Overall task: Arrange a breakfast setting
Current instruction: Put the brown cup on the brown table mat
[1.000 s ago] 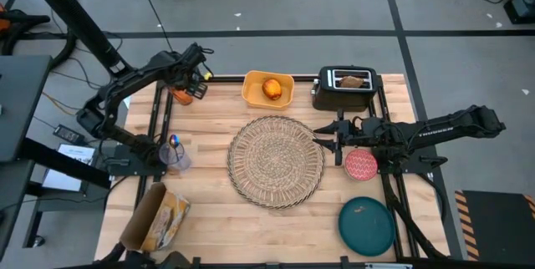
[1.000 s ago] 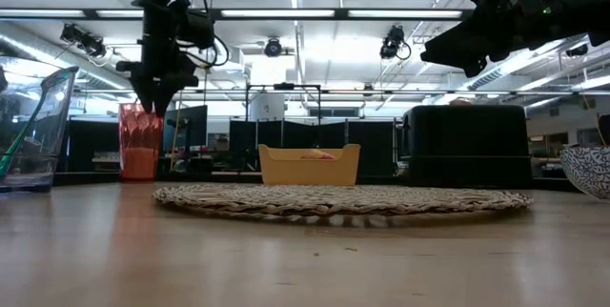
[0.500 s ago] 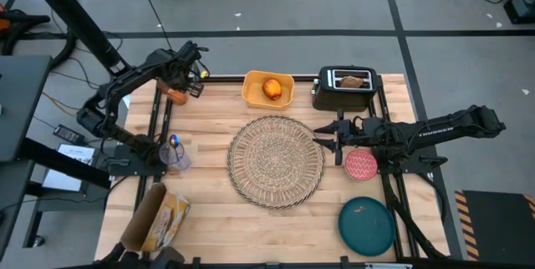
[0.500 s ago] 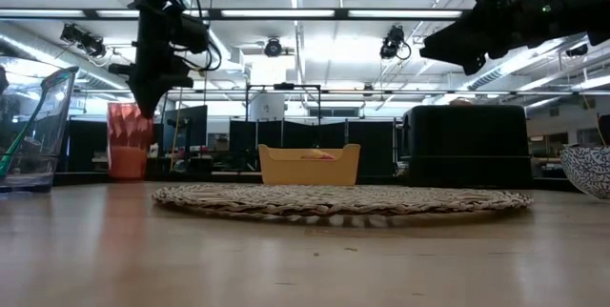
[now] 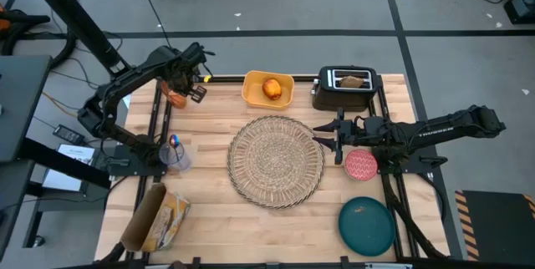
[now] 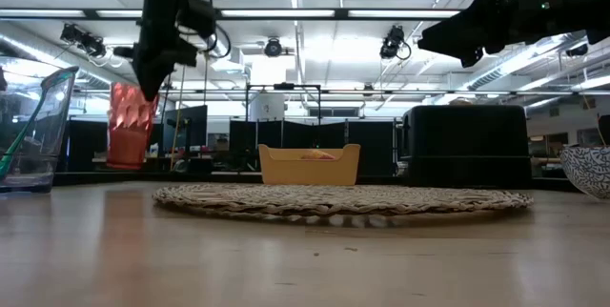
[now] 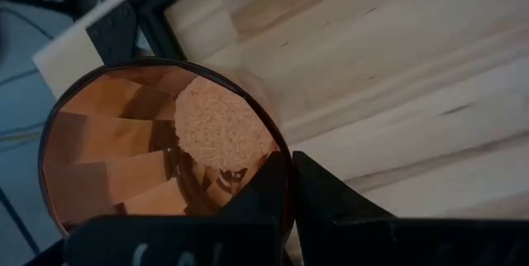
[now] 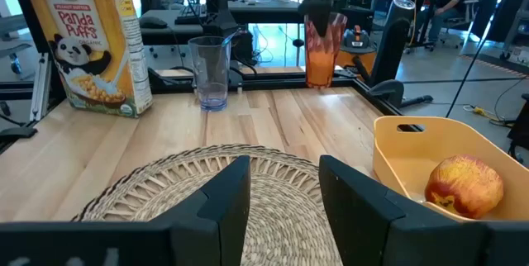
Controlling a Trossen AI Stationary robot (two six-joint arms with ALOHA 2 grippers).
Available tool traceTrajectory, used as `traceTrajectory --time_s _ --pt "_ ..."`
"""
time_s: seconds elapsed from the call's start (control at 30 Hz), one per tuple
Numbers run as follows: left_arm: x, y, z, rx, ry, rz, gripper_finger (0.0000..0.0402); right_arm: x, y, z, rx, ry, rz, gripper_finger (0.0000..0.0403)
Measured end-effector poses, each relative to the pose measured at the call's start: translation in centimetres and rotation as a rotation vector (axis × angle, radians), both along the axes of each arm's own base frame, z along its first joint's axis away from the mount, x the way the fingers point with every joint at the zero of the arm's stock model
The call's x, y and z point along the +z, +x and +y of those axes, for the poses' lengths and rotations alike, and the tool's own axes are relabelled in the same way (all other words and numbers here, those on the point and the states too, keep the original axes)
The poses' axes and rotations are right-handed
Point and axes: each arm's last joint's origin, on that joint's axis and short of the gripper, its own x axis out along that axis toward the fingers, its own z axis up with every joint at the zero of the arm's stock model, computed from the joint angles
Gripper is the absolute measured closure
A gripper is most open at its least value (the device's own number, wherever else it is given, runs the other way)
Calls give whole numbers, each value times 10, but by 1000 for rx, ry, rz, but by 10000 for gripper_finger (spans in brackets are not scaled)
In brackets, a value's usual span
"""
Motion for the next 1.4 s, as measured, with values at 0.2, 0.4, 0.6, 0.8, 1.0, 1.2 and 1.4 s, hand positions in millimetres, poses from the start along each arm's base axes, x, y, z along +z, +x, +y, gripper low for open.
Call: traceTrajectory --time_s 0.2,0.4,0.6,0.8,1.0,1.2,1.4 --pt "35 30 -29 -104 12 -105 385 0 0 0 0 14 -1 241" --pt "57 67 -78 -292 6 -242 385 -4 7 1 27 26 4 175" --pt "60 102 -133 -526 34 -375 385 -15 25 2 26 39 1 73" --pt "55 129 -178 -759 48 -454 385 -24 58 3 41 33 94 7" --pt "42 150 -215 -987 60 -449 385 -22 96 3 87 -26 141 11" --pt "32 164 -236 -1100 62 -459 385 -27 126 1 159 -7 183 4" --pt "20 175 -240 -1133 89 -433 385 -36 144 1 240 47 250 4"
